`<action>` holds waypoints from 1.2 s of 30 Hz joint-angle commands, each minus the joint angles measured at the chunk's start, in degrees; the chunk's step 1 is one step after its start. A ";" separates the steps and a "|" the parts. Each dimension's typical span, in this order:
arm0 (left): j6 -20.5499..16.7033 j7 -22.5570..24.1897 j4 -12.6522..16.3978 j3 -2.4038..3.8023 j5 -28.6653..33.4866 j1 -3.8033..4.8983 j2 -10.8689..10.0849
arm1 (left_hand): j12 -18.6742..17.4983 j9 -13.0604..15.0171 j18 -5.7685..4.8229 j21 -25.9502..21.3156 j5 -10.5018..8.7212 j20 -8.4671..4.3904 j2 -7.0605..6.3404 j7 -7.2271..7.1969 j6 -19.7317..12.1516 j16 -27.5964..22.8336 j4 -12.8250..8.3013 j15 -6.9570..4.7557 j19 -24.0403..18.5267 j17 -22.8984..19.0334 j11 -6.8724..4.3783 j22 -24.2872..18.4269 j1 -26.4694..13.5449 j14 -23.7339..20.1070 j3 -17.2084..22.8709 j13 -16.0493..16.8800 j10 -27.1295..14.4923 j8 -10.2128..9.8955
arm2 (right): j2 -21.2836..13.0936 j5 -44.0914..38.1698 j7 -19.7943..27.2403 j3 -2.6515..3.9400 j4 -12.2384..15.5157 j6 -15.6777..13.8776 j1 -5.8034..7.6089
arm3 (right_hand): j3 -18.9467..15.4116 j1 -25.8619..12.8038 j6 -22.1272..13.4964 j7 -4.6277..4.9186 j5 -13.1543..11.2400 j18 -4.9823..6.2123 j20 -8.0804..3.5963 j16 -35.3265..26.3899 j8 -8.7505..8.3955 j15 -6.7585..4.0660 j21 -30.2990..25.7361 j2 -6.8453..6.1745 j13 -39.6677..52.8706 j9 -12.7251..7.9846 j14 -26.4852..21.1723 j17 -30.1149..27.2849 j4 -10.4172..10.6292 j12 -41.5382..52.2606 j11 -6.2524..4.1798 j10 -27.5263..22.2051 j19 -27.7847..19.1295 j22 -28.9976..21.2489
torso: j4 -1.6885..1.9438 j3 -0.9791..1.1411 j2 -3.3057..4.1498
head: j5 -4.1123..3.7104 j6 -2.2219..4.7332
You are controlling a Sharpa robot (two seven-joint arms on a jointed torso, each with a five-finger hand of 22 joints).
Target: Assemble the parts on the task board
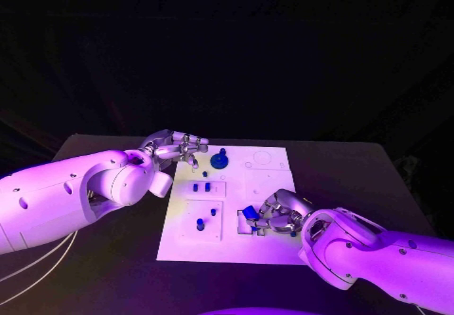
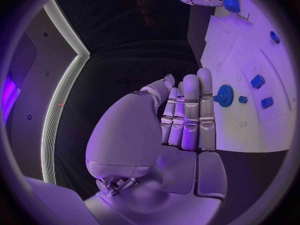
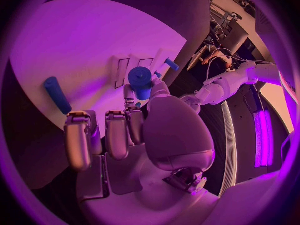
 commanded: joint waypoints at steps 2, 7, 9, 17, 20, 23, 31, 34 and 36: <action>0.91 0.71 0.19 0.04 0.20 0.03 0.12 | 0.25 -0.10 0.81 -0.39 0.18 0.17 0.39 0.02 -0.33 -0.18 0.15 -0.03 0.28 -0.09 -0.17 -0.09 -0.32 -0.56 -0.23 0.09 -0.40 0.23 | 0.70 1.76 0.62 0.00 -0.60 2.70 -0.13 | -0.74 -1.25 1.30 -0.96 0.25 -0.44 -0.42 0.24 0.20 -0.49 0.33 0.29 3.73 0.61 3.82 4.32 -0.08 -0.31 -0.10 0.35 4.45 14.04 | 0.00 0.04 0.01 | 0.09 -0.11; 0.92 0.70 0.23 0.04 0.20 0.03 0.12 | 0.25 -0.10 0.81 -0.39 0.18 0.17 0.39 0.02 -0.33 -0.18 0.15 -0.03 0.28 -0.09 -0.17 -0.09 -0.32 -0.56 -0.23 0.09 -0.40 0.23 | 1.13 1.81 0.62 0.00 -1.28 2.98 -0.15 | -1.22 -2.20 1.38 -1.02 0.16 -0.44 -0.44 0.25 0.24 -0.52 0.35 0.71 3.63 0.81 3.81 4.33 -0.07 -0.49 -0.14 0.32 4.46 14.05 | 0.01 0.02 0.01 | 0.05 -0.20; 0.89 0.69 0.26 0.04 0.20 0.03 0.09 | 0.25 -0.10 0.81 -0.39 0.18 0.17 0.39 0.02 -0.33 -0.18 0.15 -0.03 0.28 -0.09 -0.17 -0.09 -0.32 -0.56 -0.23 0.09 -0.40 0.23 | 1.21 1.74 0.64 0.00 -1.47 3.13 -0.15 | -1.30 -2.33 1.43 -1.05 0.14 -0.44 -0.45 0.26 0.28 -0.53 0.35 0.77 3.78 0.86 3.82 4.35 -0.08 -0.33 -0.15 0.42 4.46 14.05 | 0.04 0.03 0.07 | 0.04 -0.29; 0.78 0.60 0.32 0.04 0.20 0.04 0.00 | 0.32 -0.11 0.82 -0.43 0.17 0.17 0.40 0.02 -0.37 -0.17 0.12 -0.04 0.29 -0.12 -0.17 -0.12 -0.29 -0.56 -0.23 0.10 -0.47 0.25 | 1.55 1.62 0.91 0.00 -1.76 4.03 -0.16 | -2.61 -3.95 1.69 -1.22 -1.57 -0.38 -0.52 0.18 0.52 -0.62 0.08 0.73 3.85 1.35 3.77 4.20 -0.12 -0.42 -0.28 0.42 4.34 13.97 | 0.06 0.05 0.02 | 0.29 -0.54; 0.75 0.58 0.34 0.04 0.20 0.04 -0.01 | 0.32 -0.11 0.82 -0.43 0.17 0.17 0.40 0.02 -0.37 -0.17 0.12 -0.04 0.29 -0.12 -0.17 -0.12 -0.29 -0.56 -0.23 0.10 -0.47 0.25 | 1.58 1.51 0.84 0.00 -1.85 3.73 -0.15 | -3.51 -5.05 1.58 -1.23 -4.36 -0.35 -0.55 0.13 0.54 -0.64 -0.04 0.78 3.82 1.65 3.74 4.10 -0.12 -0.57 -0.29 0.38 4.28 13.93 | 0.06 0.05 0.04 | 0.29 -0.68; 0.76 0.56 0.35 0.04 0.20 0.04 -0.02 | 0.32 -0.11 0.82 -0.43 0.17 0.17 0.40 0.02 -0.37 -0.17 0.12 -0.04 0.29 -0.12 -0.17 -0.12 -0.29 -0.56 -0.23 0.10 -0.47 0.25 | 1.57 1.28 0.68 0.01 -1.98 2.75 -0.14 | -4.70 -7.12 1.23 -1.12 -7.92 -0.26 -0.52 -0.04 0.46 -0.57 -0.46 1.02 3.41 1.96 3.66 3.82 -0.09 -1.21 -0.19 0.05 4.11 13.81 | 0.06 0.05 0.03 | 0.25 -0.60; 0.65 0.47 0.36 0.04 0.20 0.04 -0.07 | 0.37 -0.12 0.81 -0.47 0.17 0.18 0.38 0.05 -0.44 -0.16 0.16 -0.02 0.30 -0.15 -0.15 -0.15 -0.39 -0.58 -0.29 0.10 -0.55 0.26 | 1.47 0.90 0.89 0.01 -1.82 1.14 -0.12 | -6.00 -11.38 0.70 -0.91 -12.88 -0.09 -0.35 -0.33 0.45 -0.39 -1.29 0.45 1.92 2.62 3.55 3.37 0.10 -3.30 0.03 -1.11 3.76 13.57 | 0.13 0.05 0.04 | -0.05 -0.63; 0.61 0.44 0.36 0.04 0.20 0.04 -0.11 | 0.37 -0.12 0.81 -0.47 0.17 0.18 0.38 0.05 -0.44 -0.16 0.16 -0.02 0.30 -0.15 -0.15 -0.15 -0.39 -0.58 -0.29 0.10 -0.55 0.26 | 1.33 0.62 1.03 0.01 -1.50 0.91 -0.12 | -5.99 -11.49 0.69 -0.90 -12.89 -0.07 -0.34 -0.34 0.46 -0.38 -1.35 0.44 1.85 2.65 3.55 3.36 0.10 -3.40 0.03 -1.16 3.74 13.55 | 0.11 0.05 0.02 | -0.10 -0.64; 0.59 0.44 0.37 0.04 0.20 0.04 -0.13 | 0.37 -0.12 0.81 -0.47 0.17 0.18 0.38 0.05 -0.44 -0.16 0.16 -0.02 0.30 -0.15 -0.15 -0.15 -0.39 -0.58 -0.29 0.10 -0.56 0.26 | 1.15 0.42 1.11 0.01 -1.20 0.88 -0.12 | -5.95 -11.61 0.68 -0.90 -12.84 -0.07 -0.34 -0.36 0.48 -0.38 -1.34 0.48 1.80 2.69 3.55 3.33 0.10 -3.46 0.03 -1.20 3.74 13.55 | 0.12 0.05 0.02 | -0.11 -0.66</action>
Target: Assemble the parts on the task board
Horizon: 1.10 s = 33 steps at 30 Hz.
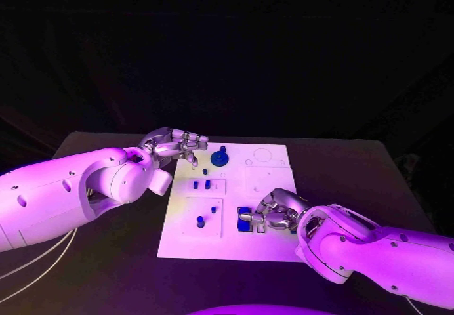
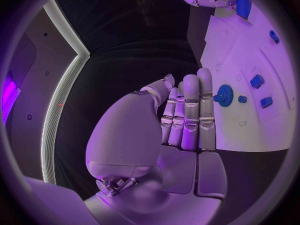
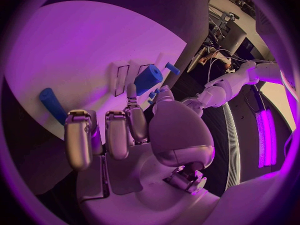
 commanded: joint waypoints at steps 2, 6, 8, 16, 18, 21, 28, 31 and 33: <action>0.58 0.46 0.20 0.04 0.20 0.04 -0.02 | 0.39 -0.08 0.81 -0.28 0.17 0.19 0.36 0.06 -0.47 -0.16 0.18 0.19 0.30 -0.10 0.08 -0.10 -0.43 -0.39 -0.32 0.06 -0.40 0.25 | -0.42 -1.27 0.70 -0.01 0.75 -0.54 -0.05 | -0.13 -0.72 -0.25 0.05 0.28 -0.10 -0.14 -0.31 0.10 -0.19 -0.07 0.33 1.99 0.28 3.76 3.34 -0.02 -0.26 -0.01 -0.31 3.99 13.55 | 0.03 0.01 0.01 | -0.05 -0.03; 0.59 0.46 0.22 0.04 0.20 0.04 -0.09 | 0.39 -0.08 0.81 -0.28 0.17 0.19 0.36 0.06 -0.47 -0.16 0.18 0.19 0.30 -0.10 0.08 -0.10 -0.43 -0.39 -0.32 0.06 -0.40 0.25 | -1.14 -1.48 1.02 -0.01 1.53 -0.11 -0.08 | 0.53 0.57 -0.11 -0.15 3.56 -0.14 -0.21 -0.27 0.55 -0.32 0.14 1.22 2.29 0.92 3.80 3.44 -0.26 0.01 -0.17 -0.06 4.08 13.62 | 0.04 -0.01 -0.01 | -0.11 0.03; 0.60 0.45 0.23 0.04 0.20 0.04 -0.12 | 0.39 -0.08 0.81 -0.28 0.17 0.19 0.36 0.06 -0.47 -0.16 0.18 0.19 0.30 -0.10 0.08 -0.10 -0.43 -0.39 -0.32 0.06 -0.40 0.25 | -1.55 -1.55 1.33 -0.01 1.96 0.31 -0.13 | 1.06 3.00 -0.15 -0.24 4.78 -0.16 -0.28 -0.23 0.73 -0.40 0.23 1.42 2.43 1.24 3.82 3.51 -1.19 0.12 -0.26 0.04 4.12 13.64 | 0.03 0.01 -0.03 | -0.15 0.04; 0.57 0.46 0.25 0.03 0.20 0.04 -0.25 | 0.39 -0.08 0.81 -0.28 0.17 0.19 0.36 0.06 -0.47 -0.16 0.18 0.19 0.30 -0.10 0.08 -0.10 -0.43 -0.39 -0.32 0.06 -0.40 0.25 | -2.81 -2.33 2.15 -0.01 3.10 1.59 -0.51 | 2.72 11.89 0.55 -0.89 5.76 -0.29 -0.61 0.12 2.12 -0.82 0.82 0.87 3.28 2.60 3.97 4.20 -5.67 1.00 -0.82 0.57 4.35 13.82 | 0.01 0.01 0.00 | -0.26 -0.03; 0.58 0.47 0.25 0.03 0.20 0.04 -0.25 | 0.39 -0.08 0.81 -0.28 0.17 0.19 0.36 0.06 -0.47 -0.16 0.18 0.19 0.30 -0.10 0.08 -0.10 -0.43 -0.39 -0.32 0.06 -0.40 0.25 | -2.80 -2.59 2.17 -0.01 3.09 1.74 -0.57 | 2.83 12.57 0.62 -1.00 5.71 -0.32 -0.67 0.19 2.34 -0.90 0.95 0.95 3.49 2.83 3.99 4.33 -5.98 1.23 -0.92 0.71 4.40 13.85 | -0.01 0.01 -0.02 | -0.28 0.04; 0.62 0.48 0.25 0.03 0.20 0.04 -0.21 | 0.39 -0.08 0.81 -0.28 0.17 0.19 0.36 0.06 -0.47 -0.16 0.18 0.19 0.30 -0.10 0.08 -0.10 -0.43 -0.39 -0.32 0.06 -0.40 0.25 | -2.61 -2.81 2.12 -0.01 2.97 1.83 -0.62 | 2.86 12.73 0.66 -1.03 5.70 -0.34 -0.70 0.23 2.43 -0.92 1.03 1.02 3.55 2.92 4.01 4.41 -6.03 1.30 -0.95 0.76 4.43 13.88 | 0.11 -0.01 0.00 | -0.39 0.07; 0.63 0.47 0.19 0.03 0.20 0.04 -0.17 | 0.39 -0.08 0.81 -0.28 0.17 0.19 0.36 0.06 -0.47 -0.16 0.18 0.19 0.30 -0.10 0.08 -0.10 -0.43 -0.39 -0.32 0.06 -0.40 0.25 | -1.58 -2.89 1.79 -0.01 1.86 1.82 -0.73 | 2.78 12.56 0.83 -1.12 5.77 -0.39 -0.79 0.34 2.79 -1.00 1.28 1.52 3.86 3.27 4.05 4.60 -5.67 1.66 -1.03 1.01 4.54 13.95 | 0.20 0.01 0.04 | -0.42 0.10; 0.65 0.46 0.18 0.03 0.20 0.04 -0.19 | 0.39 -0.08 0.81 -0.28 0.17 0.19 0.36 0.06 -0.47 -0.16 0.18 0.19 0.30 -0.10 0.08 -0.10 -0.43 -0.39 -0.32 0.06 -0.40 0.25 | -1.24 -2.84 1.78 -0.01 1.35 1.76 -0.80 | 2.81 12.68 0.82 -1.21 6.01 -0.37 -0.83 0.32 2.91 -1.05 1.18 1.77 3.92 3.43 4.04 4.57 -5.60 1.72 -1.10 1.06 4.50 13.92 | 0.16 -0.01 0.06 | -0.41 0.06; 0.67 0.45 0.17 0.03 0.20 0.04 -0.20 | 0.39 -0.08 0.81 -0.28 0.17 0.19 0.36 0.06 -0.47 -0.16 0.18 0.19 0.30 -0.10 0.08 -0.10 -0.43 -0.39 -0.32 0.06 -0.40 0.25 | -1.16 -2.99 1.71 -0.01 1.07 1.68 -0.83 | 2.94 12.95 0.78 -1.29 6.22 -0.36 -0.87 0.33 3.00 -1.10 1.16 2.05 3.93 3.56 4.04 4.57 -5.62 1.72 -1.17 1.08 4.49 13.91 | 0.16 -0.02 0.06 | -0.43 -0.02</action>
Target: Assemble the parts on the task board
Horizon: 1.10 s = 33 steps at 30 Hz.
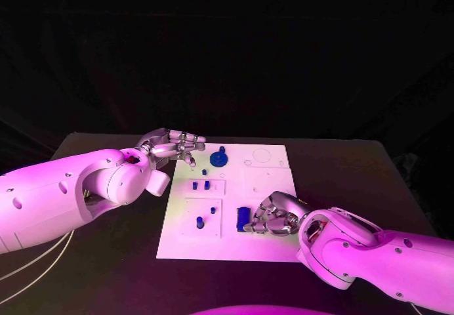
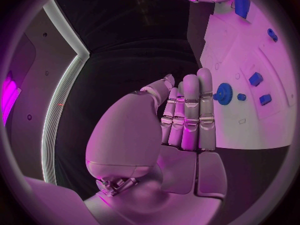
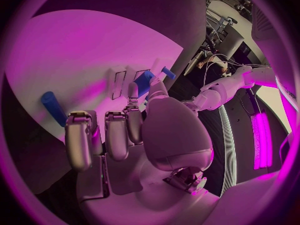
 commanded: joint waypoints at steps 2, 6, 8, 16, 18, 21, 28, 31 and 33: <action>0.68 0.45 0.12 0.04 0.20 0.03 0.05 | 0.39 -0.09 0.81 -0.28 0.17 0.19 0.36 0.06 -0.47 -0.16 0.18 0.18 0.30 -0.06 0.08 -0.06 -0.43 -0.40 -0.32 0.08 -0.40 0.25 | 0.08 -1.27 0.31 0.00 -0.58 0.71 -0.13 | 0.18 0.59 -0.10 -0.52 0.54 -0.39 -0.49 0.34 0.49 -0.52 0.12 0.96 2.26 0.23 3.83 4.62 0.04 0.00 -0.73 0.58 4.50 13.96 | -0.04 -0.04 0.02 | -0.07 -0.20; 0.74 0.39 0.09 0.04 0.20 0.03 -0.01 | 0.39 -0.09 0.81 -0.28 0.17 0.19 0.36 0.06 -0.47 -0.16 0.18 0.18 0.30 -0.06 0.08 -0.06 -0.43 -0.40 -0.32 0.08 -0.40 0.25 | -0.13 -1.03 1.66 0.01 -0.76 1.36 -0.15 | 0.23 1.20 -0.24 -0.61 1.35 -0.36 -0.58 0.32 0.64 -0.62 0.00 0.99 2.39 0.48 3.82 4.59 -0.18 0.11 -0.82 0.67 4.45 13.93 | -0.11 -0.01 0.02 | -0.14 -0.20; 0.82 0.34 0.09 0.04 0.20 0.03 -0.05 | 0.39 -0.09 0.81 -0.28 0.17 0.19 0.36 0.06 -0.47 -0.16 0.18 0.18 0.30 -0.06 0.08 -0.06 -0.43 -0.40 -0.32 0.08 -0.40 0.25 | -0.27 -0.88 2.16 0.02 -0.66 1.73 -0.15 | 0.23 1.49 -0.33 -0.65 2.02 -0.35 -0.62 0.34 0.71 -0.66 -0.04 0.97 2.42 0.62 3.82 4.62 -0.27 0.12 -0.86 0.68 4.44 13.92 | -0.05 0.03 0.05 | -0.22 -0.24; 0.93 0.24 0.03 0.03 0.20 0.03 -0.19 | 0.39 -0.09 0.81 -0.28 0.17 0.19 0.36 0.06 -0.47 -0.16 0.18 0.18 0.30 -0.06 0.08 -0.06 -0.43 -0.40 -0.32 0.08 -0.40 0.25 | -1.14 -0.99 2.58 0.03 -0.30 2.38 -0.16 | 0.23 1.67 -0.37 -0.67 2.19 -0.36 -0.64 0.34 0.75 -0.67 0.01 0.93 2.43 0.69 3.83 4.64 -0.33 0.12 -0.88 0.69 4.46 13.93 | -0.05 0.03 0.01 | -0.21 -0.39; 0.96 0.22 0.05 0.03 0.20 0.03 -0.27 | 0.49 -0.10 0.81 -0.35 0.18 0.20 0.46 0.05 -0.51 -0.15 0.17 0.19 0.29 -0.11 0.07 -0.10 -0.40 -0.45 -0.29 0.09 -0.48 0.29 | -1.32 -0.84 2.84 0.03 -0.18 2.62 -0.16 | 0.22 1.80 -0.40 -0.69 2.24 -0.38 -0.65 0.35 0.78 -0.68 0.08 0.87 2.46 0.74 3.83 4.65 -0.40 0.14 -0.89 0.70 4.49 13.95 | -0.07 0.04 0.03 | -0.24 -0.37; 0.96 0.19 0.06 0.03 0.20 0.03 -0.38 | 0.49 -0.10 0.81 -0.35 0.18 0.20 0.46 0.05 -0.51 -0.15 0.17 0.19 0.29 -0.11 0.07 -0.10 -0.40 -0.45 -0.29 0.09 -0.48 0.29 | -1.42 -0.36 3.37 0.03 0.10 3.25 -0.15 | -0.24 1.63 -0.50 -0.58 1.68 -0.34 -0.67 0.29 0.87 -0.66 -0.09 0.33 2.36 0.93 3.80 4.56 -0.32 -0.02 -0.83 0.63 4.41 13.90 | -0.06 0.03 0.09 | -0.44 -0.39; 1.04 0.17 0.08 0.02 0.20 0.03 -0.50 | 0.51 -0.11 0.81 -0.36 0.18 0.20 0.45 0.05 -0.52 -0.15 0.14 0.19 0.29 -0.12 0.07 -0.11 -0.37 -0.46 -0.28 0.09 -0.50 0.30 | -1.57 0.09 4.19 0.03 0.53 4.26 -0.15 | -1.91 0.27 -0.85 -0.26 -1.77 -0.29 -0.53 0.20 1.20 -0.43 -0.36 -0.85 2.16 1.55 3.76 4.44 0.59 -0.40 -0.54 0.43 4.29 13.82 | 0.04 -0.05 0.04 | -0.61 -0.72; 1.05 0.18 0.09 0.02 0.20 0.03 -0.58 | 0.53 -0.11 0.81 -0.37 0.18 0.20 0.44 0.05 -0.53 -0.15 0.12 0.19 0.29 -0.13 0.06 -0.12 -0.34 -0.47 -0.28 0.09 -0.52 0.30 | -1.83 -0.06 4.19 0.03 0.67 4.27 -0.15 | -1.96 0.26 -0.85 -0.26 -1.91 -0.29 -0.52 0.21 1.22 -0.43 -0.35 -0.88 2.17 1.58 3.77 4.46 0.61 -0.40 -0.53 0.44 4.29 13.83 | 0.00 -0.05 0.04 | -0.57 -0.77; 1.04 0.19 0.09 0.02 0.20 0.03 -0.62 | 0.53 -0.11 0.81 -0.37 0.18 0.20 0.44 0.05 -0.53 -0.15 0.12 0.19 0.29 -0.13 0.06 -0.12 -0.34 -0.47 -0.28 0.09 -0.52 0.30 | -2.32 -0.33 4.09 0.03 0.82 4.13 -0.15 | -1.96 0.33 -0.84 -0.28 -2.03 -0.30 -0.52 0.23 1.26 -0.42 -0.29 -0.83 2.24 1.63 3.77 4.50 0.60 -0.31 -0.54 0.48 4.32 13.84 | 0.01 -0.04 0.04 | -0.54 -0.79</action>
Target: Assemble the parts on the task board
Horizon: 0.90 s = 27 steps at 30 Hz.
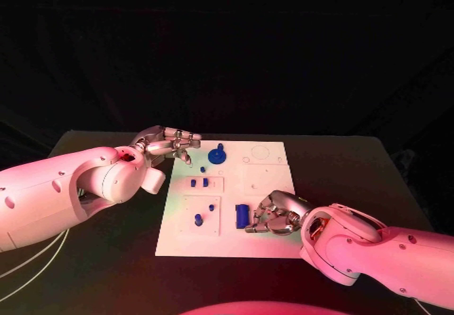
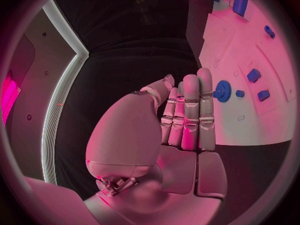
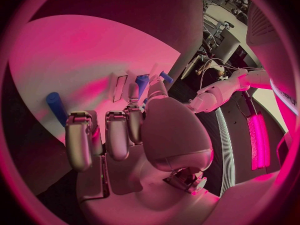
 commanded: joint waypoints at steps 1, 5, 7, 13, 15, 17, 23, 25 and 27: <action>0.94 0.32 0.13 0.03 0.20 0.04 -0.02 | 0.18 -0.06 0.81 -0.37 0.18 0.20 0.21 0.05 -0.53 -0.15 0.12 0.00 0.29 -0.07 0.06 -0.06 -0.11 -0.28 -0.28 0.06 -0.52 0.30 | -0.82 -0.51 0.84 -0.01 0.32 1.17 -0.04 | -0.29 0.09 -0.41 0.09 -0.33 -0.32 -0.33 0.25 0.44 -0.25 -0.24 -0.17 -2.63 0.17 3.98 4.55 -0.10 0.34 -0.35 0.27 4.15 13.83 | 0.02 -0.02 -0.04 | 0.06 -0.11; 0.93 0.37 0.19 0.03 0.20 0.04 -0.13 | 0.18 -0.06 0.81 -0.37 0.18 0.20 0.21 0.05 -0.53 -0.15 0.12 0.00 0.29 -0.07 0.06 -0.06 -0.11 -0.28 -0.28 0.06 -0.52 0.30 | -2.50 -1.35 0.75 0.00 0.84 0.66 0.15 | -0.08 0.70 -0.46 0.01 -0.03 -0.34 -0.33 0.29 0.53 -0.29 -0.13 0.26 -2.57 0.33 4.00 4.63 -0.28 0.39 -0.42 0.31 4.19 13.86 | 0.00 -0.05 -0.08 | -0.06 -0.27; 0.91 0.41 0.20 0.02 0.20 0.04 -0.20 | 0.18 -0.06 0.81 -0.37 0.18 0.20 0.21 0.05 -0.53 -0.15 0.12 0.00 0.29 -0.07 0.06 -0.06 -0.11 -0.28 -0.28 0.06 -0.52 0.30 | -3.49 -1.86 0.87 0.00 1.18 0.24 0.38 | -0.03 0.89 -0.52 0.00 0.22 -0.35 -0.34 0.29 0.53 -0.31 -0.08 0.39 -2.62 0.38 4.00 4.62 -0.33 0.32 -0.43 0.27 4.21 13.87 | -0.01 -0.04 -0.08 | -0.09 -0.25; 0.92 1.04 0.23 -0.01 0.20 0.04 -0.31 | 0.18 -0.06 0.81 -0.37 0.18 0.20 0.21 0.05 -0.53 -0.15 0.12 0.00 0.29 -0.07 0.06 -0.06 -0.11 -0.28 -0.28 0.06 -0.52 0.30 | -7.07 -3.45 4.10 0.00 1.86 -1.91 1.18 | 2.78 4.84 -3.86 0.94 8.22 -0.09 -0.22 -0.01 -2.67 0.01 -1.30 3.95 -2.75 -0.98 3.88 4.14 -0.85 -0.10 0.14 0.01 3.69 13.52 | -0.05 -0.03 -0.18 | -0.64 0.03; 1.05 1.44 0.31 -0.02 0.21 0.03 -0.37 | 0.23 -0.06 0.82 -0.40 0.17 0.20 0.19 0.04 -0.54 -0.15 0.05 -0.01 0.30 -0.09 0.06 -0.08 -0.04 -0.30 -0.27 0.06 -0.54 0.33 | -8.23 -4.62 4.77 0.00 1.98 -2.26 1.28 | 3.63 5.81 -4.21 1.50 5.16 -0.08 0.11 -0.04 -4.20 0.46 -1.42 4.14 -2.67 -1.88 3.88 4.12 -1.02 -0.07 0.74 0.05 3.63 13.49 | -0.09 0.01 -0.12 | -0.81 0.18; 1.10 1.72 0.42 -0.03 0.22 0.03 -0.48 | 0.23 -0.06 0.82 -0.40 0.17 0.20 0.19 0.04 -0.54 -0.15 0.05 -0.01 0.30 -0.09 0.06 -0.08 -0.04 -0.30 -0.27 0.06 -0.54 0.33 | -9.43 -5.81 5.18 -0.01 2.05 -2.45 1.33 | 3.73 5.66 -3.86 1.79 3.44 -0.11 0.38 -0.03 -5.13 0.73 -1.29 3.74 -2.66 -2.51 3.88 4.14 -0.73 -0.09 0.91 0.09 3.68 13.52 | -0.15 0.04 -0.11 | -1.06 0.21; 1.12 2.06 0.63 -0.10 0.28 -0.01 -0.73 | 0.26 -0.06 0.81 -0.41 0.17 0.20 0.19 0.03 -0.53 -0.15 0.05 -0.01 0.30 -0.10 0.06 -0.09 -0.05 -0.31 -0.28 0.07 -0.53 0.34 | -12.07 -10.11 3.94 -0.06 2.07 -2.61 1.19 | 3.78 4.97 -2.20 1.79 1.05 -0.23 0.63 0.14 -6.42 0.83 -0.62 2.98 -2.51 -3.48 3.95 4.46 0.04 0.04 0.97 0.31 3.96 13.72 | -0.54 0.04 -0.13 | -1.89 0.34; 1.12 2.10 0.67 -0.12 0.30 -0.03 -0.76 | 0.26 -0.06 0.81 -0.41 0.17 0.20 0.19 0.03 -0.53 -0.15 0.05 -0.01 0.30 -0.10 0.06 -0.09 -0.05 -0.31 -0.28 0.07 -0.53 0.34 | -12.57 -11.05 3.10 -0.09 2.07 -2.36 1.08 | 3.73 4.77 -1.89 1.76 0.80 -0.25 0.64 0.18 -6.59 0.82 -0.54 2.82 -2.51 -3.61 3.97 4.53 0.23 0.03 0.95 0.33 3.99 13.74 | -0.61 0.03 -0.15 | -2.13 0.23; 1.13 2.12 0.69 -0.14 0.30 -0.05 -0.76 | 0.26 -0.06 0.81 -0.41 0.17 0.20 0.19 0.03 -0.53 -0.15 0.05 -0.01 0.30 -0.10 0.06 -0.09 -0.05 -0.31 -0.28 0.07 -0.53 0.34 | -12.82 -11.89 2.34 -0.12 1.99 -2.19 0.91 | 3.63 4.44 -1.63 1.76 0.53 -0.25 0.65 0.17 -6.82 0.82 -0.56 2.61 -2.57 -3.77 3.96 4.51 0.52 -0.06 0.95 0.32 3.98 13.73 | -0.67 0.03 -0.17 | -2.24 0.21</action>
